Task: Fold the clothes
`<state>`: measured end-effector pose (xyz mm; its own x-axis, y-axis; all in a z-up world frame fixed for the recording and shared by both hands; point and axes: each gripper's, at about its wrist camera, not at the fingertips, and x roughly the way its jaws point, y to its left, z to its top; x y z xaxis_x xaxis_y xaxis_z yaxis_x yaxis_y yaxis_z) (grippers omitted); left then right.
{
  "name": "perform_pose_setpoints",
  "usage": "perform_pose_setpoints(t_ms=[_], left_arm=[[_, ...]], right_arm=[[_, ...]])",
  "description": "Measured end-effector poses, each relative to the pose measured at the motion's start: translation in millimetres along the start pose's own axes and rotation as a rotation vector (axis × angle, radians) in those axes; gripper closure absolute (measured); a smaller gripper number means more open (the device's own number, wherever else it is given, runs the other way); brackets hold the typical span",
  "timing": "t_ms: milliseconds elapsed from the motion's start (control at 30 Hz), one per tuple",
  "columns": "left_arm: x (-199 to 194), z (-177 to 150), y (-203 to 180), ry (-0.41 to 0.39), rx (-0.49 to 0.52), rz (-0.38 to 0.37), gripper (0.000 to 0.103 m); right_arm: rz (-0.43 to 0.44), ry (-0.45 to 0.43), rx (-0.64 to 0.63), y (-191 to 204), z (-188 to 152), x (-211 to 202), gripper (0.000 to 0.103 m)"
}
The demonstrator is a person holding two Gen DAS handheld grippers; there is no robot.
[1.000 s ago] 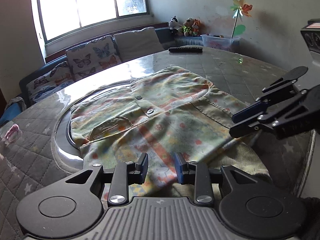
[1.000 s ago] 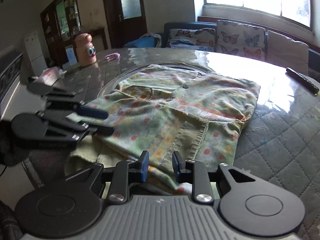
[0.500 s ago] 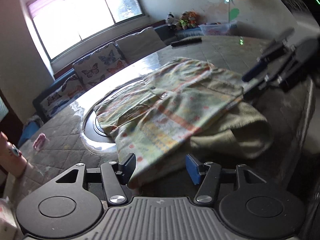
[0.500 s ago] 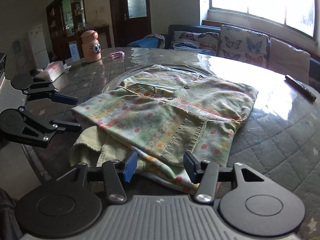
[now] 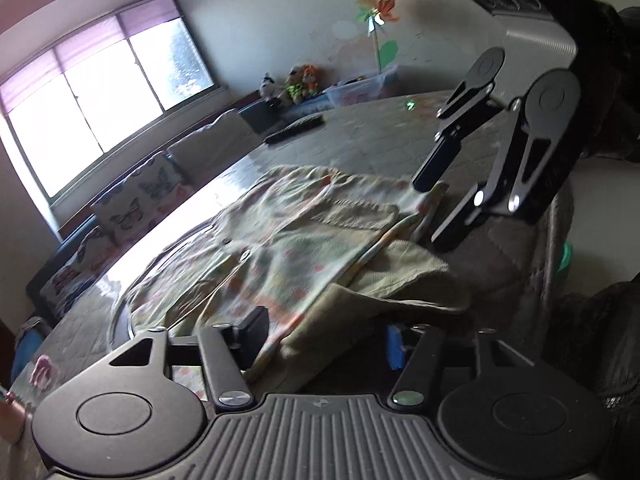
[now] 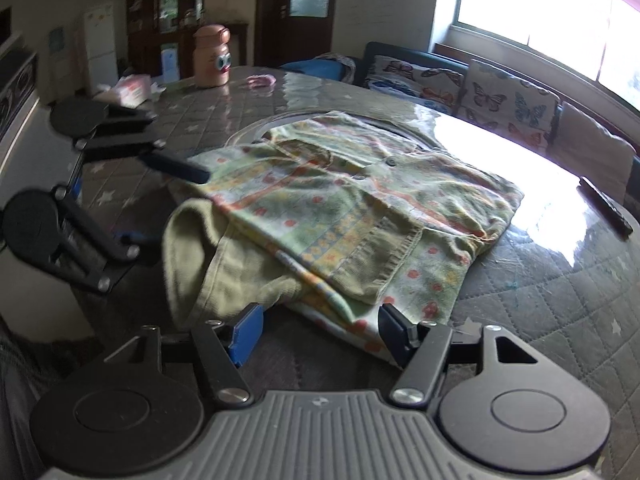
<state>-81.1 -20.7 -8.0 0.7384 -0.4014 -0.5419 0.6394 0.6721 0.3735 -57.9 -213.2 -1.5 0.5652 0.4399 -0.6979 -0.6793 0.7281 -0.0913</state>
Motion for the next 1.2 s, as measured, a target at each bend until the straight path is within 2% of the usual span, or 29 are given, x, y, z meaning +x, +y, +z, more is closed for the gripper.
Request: perform_pose_setpoints(t_ms=[33,167,267,367,533,600,667,700,733,767,833,1133,1200], left_arm=[[1,1,1,-0.003,-0.005,-0.012,0.065],[6,4,9,-0.011,-0.073,-0.031,0.084],[7,10,24,-0.012,-0.161,-0.030,0.092],[12,16,39,-0.007,-0.236,-0.026,0.095],[17,20,55,-0.008,-0.315,-0.032,0.094],[17,20,58,-0.002,-0.323,-0.030,0.093],[12,17,60,0.002,-0.321,-0.017,0.089],[9,16,61,0.003,-0.317,-0.011,0.086],[4,13,62,0.004,-0.311,-0.002,0.077],[0,10,62,0.005,-0.301,0.011,0.063],[-8,3,59,0.012,-0.267,0.037,0.050],[-4,-17,49,0.063,-0.076,0.157,0.048],[0,-19,49,0.065,-0.043,0.175,0.055]], right_arm=[[0.001,0.003,-0.020,2,-1,0,0.035],[0.005,-0.008,-0.066,9,-1,2,0.030],[0.009,-0.028,-0.093,13,4,7,0.030],[0.015,-0.040,-0.099,15,9,14,0.032],[0.036,-0.056,-0.071,14,21,28,0.054],[0.059,-0.058,-0.026,9,26,34,0.075],[0.079,-0.061,0.025,3,32,35,0.082],[0.088,-0.068,0.047,-1,34,35,0.084],[0.098,-0.074,0.069,-4,37,35,0.085],[0.101,-0.082,0.082,-7,39,33,0.086],[0.107,-0.098,0.107,-12,43,31,0.086],[0.088,-0.134,0.119,-20,55,26,0.090],[0.085,-0.135,0.120,-18,54,25,0.092]])
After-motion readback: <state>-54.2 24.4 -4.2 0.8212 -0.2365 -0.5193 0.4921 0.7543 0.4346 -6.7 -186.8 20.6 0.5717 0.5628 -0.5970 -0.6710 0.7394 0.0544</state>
